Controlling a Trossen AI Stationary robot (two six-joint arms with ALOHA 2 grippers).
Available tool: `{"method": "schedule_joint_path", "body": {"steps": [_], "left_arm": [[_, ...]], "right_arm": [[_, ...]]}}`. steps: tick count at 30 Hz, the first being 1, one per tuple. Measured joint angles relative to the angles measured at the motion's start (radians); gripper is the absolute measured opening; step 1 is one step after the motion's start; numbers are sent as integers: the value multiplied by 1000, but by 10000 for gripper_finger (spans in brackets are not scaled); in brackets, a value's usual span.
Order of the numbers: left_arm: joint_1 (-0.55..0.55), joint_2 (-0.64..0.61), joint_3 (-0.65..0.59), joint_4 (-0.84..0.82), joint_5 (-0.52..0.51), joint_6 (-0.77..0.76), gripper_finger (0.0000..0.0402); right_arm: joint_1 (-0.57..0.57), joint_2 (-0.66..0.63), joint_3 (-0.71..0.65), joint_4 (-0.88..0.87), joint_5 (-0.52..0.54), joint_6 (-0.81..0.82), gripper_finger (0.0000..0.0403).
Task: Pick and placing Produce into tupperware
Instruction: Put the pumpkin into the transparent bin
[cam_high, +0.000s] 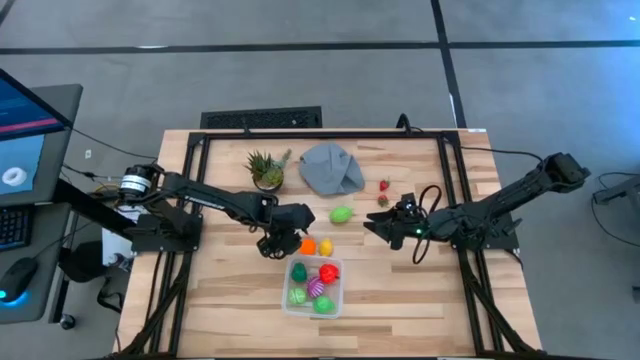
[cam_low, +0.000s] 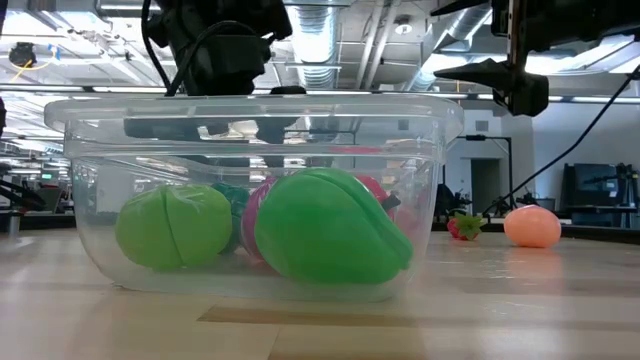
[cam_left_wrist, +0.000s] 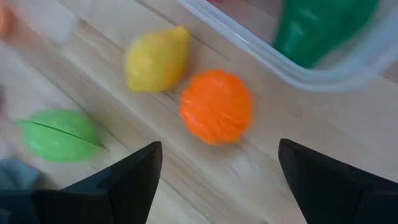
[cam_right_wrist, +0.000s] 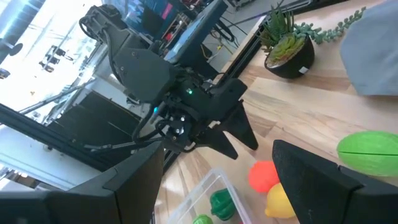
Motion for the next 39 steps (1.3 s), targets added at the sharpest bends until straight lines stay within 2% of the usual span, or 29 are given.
{"method": "schedule_joint_path", "body": {"steps": [10,39], "left_arm": [[-12,100,88,-51,-2,2,313],[-13,290,281,-199,41,3,313]], "right_arm": [[5,0,0,-11,-1,0,322],[51,0,0,-55,0,6,322]]}}
